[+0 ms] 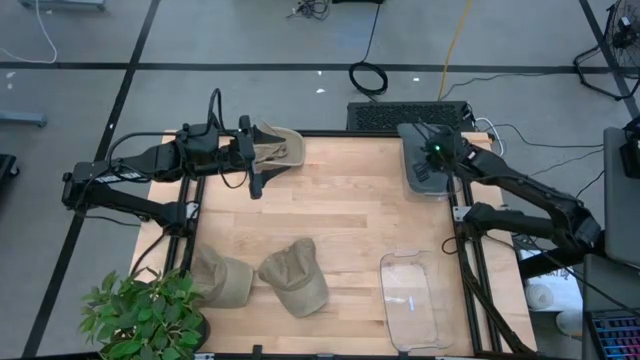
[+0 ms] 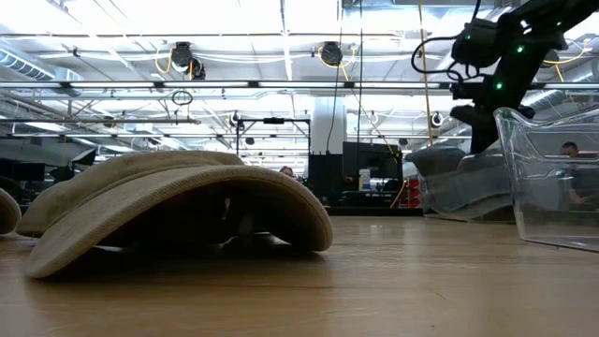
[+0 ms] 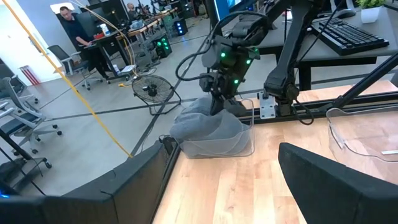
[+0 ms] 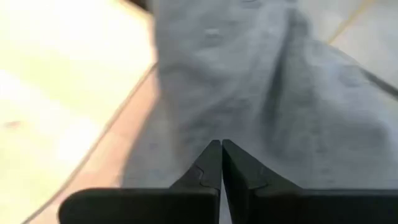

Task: Pick & Place hat
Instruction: Put the blue cap into the top transparent bin

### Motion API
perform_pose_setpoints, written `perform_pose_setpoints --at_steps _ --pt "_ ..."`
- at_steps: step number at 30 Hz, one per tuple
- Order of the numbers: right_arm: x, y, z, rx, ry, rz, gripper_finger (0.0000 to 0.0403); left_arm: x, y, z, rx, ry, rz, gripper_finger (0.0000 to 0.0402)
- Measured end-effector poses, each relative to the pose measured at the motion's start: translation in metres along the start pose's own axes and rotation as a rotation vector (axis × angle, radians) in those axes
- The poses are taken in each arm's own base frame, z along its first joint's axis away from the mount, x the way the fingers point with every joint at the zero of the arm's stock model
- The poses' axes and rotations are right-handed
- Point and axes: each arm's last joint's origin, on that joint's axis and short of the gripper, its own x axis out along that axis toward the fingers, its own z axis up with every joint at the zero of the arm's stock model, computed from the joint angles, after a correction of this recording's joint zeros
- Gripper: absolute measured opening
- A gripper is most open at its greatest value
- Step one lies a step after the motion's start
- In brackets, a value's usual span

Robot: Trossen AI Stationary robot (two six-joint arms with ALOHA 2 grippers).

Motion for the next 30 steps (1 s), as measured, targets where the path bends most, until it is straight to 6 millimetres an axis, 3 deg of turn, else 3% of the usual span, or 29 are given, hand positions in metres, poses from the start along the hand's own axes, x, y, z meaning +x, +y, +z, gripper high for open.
perform_pose_setpoints --at_steps 7,22,26,30 --pt "0.009 0.005 -0.004 -0.03 0.083 -0.002 0.0 0.0 0.0 0.0 0.0 0.0 0.0 0.0324" --pt "0.078 0.02 -0.015 -0.095 0.443 -0.035 0.0 0.0 0.0 0.0 0.0 0.0 0.0 0.0324" --pt "0.078 0.019 -0.014 -0.104 0.439 -0.034 0.0 0.0 0.0 0.0 0.0 0.0 0.0 0.0324" --pt "0.061 0.017 -0.005 -0.081 0.338 -0.013 0.0 0.0 0.0 0.0 0.0 0.0 0.0 0.0324"
